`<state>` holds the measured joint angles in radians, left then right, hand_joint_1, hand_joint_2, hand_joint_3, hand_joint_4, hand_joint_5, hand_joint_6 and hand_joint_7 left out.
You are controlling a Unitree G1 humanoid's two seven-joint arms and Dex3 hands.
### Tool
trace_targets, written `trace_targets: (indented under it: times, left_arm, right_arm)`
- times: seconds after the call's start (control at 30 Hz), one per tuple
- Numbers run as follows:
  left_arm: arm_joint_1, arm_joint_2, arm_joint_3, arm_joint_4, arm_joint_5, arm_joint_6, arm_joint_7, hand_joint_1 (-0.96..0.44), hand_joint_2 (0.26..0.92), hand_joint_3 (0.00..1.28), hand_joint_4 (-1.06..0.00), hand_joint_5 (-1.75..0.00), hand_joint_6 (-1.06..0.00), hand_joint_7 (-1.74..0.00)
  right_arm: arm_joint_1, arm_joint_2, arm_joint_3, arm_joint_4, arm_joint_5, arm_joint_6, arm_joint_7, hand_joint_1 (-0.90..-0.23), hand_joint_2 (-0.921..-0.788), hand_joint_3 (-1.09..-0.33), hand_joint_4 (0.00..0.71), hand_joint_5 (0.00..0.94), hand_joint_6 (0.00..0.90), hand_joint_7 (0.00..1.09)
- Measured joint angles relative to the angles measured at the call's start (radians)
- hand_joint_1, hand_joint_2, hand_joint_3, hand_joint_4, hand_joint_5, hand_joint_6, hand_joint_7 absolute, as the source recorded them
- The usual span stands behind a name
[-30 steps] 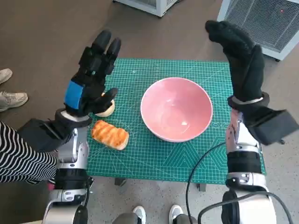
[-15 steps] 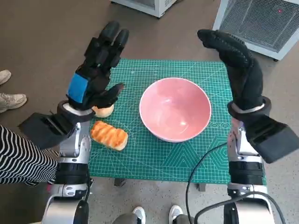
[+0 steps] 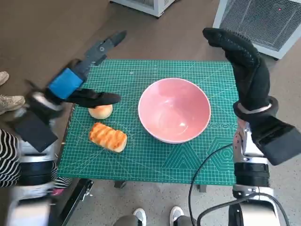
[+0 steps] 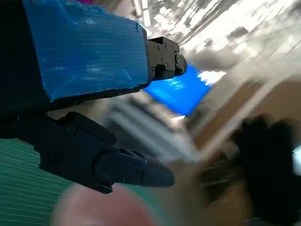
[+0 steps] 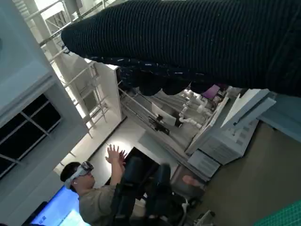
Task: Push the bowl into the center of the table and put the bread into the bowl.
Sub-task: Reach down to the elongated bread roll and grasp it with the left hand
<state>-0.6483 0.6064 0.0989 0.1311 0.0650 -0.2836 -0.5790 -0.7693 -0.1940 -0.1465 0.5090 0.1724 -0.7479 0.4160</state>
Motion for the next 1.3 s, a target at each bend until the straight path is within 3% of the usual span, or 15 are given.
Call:
trace_targets:
  times: [0.13,0.47,0.9,1.3]
  left_arm:
    - [0.031,0.1,-0.017,-0.126,0.02,0.153,-0.078,0.11,0.782,0.02,-0.05,0.0,-0.06,-0.22]
    - [0.125,0.213,-0.071,-0.294,0.02,0.351,-0.221,0.1,0.769,0.01,-0.04,0.0,-0.12,-0.1]
    - [0.206,0.232,-0.177,-0.296,0.092,0.364,-0.256,0.08,0.746,0.0,-0.08,-0.01,-0.18,-0.06]
    - [0.202,0.2,-0.282,-0.177,0.211,0.319,-0.222,0.02,0.729,0.0,-0.13,-0.01,-0.24,-0.04]
  right_arm:
    - [0.0,-0.001,0.0,0.004,0.0,0.0,-0.002,-0.733,-0.921,-0.73,0.165,0.015,-0.001,0.54]
    - [0.0,0.001,0.001,0.007,0.005,0.003,-0.002,-0.719,-0.921,-0.735,0.164,0.012,-0.001,0.55]
    - [0.0,0.001,0.001,0.017,0.023,0.003,-0.002,-0.713,-0.921,-0.736,0.166,0.011,-0.001,0.55]
    - [0.0,0.003,0.0,0.022,0.026,0.005,-0.002,-0.71,-0.921,-0.737,0.167,0.01,-0.001,0.55]
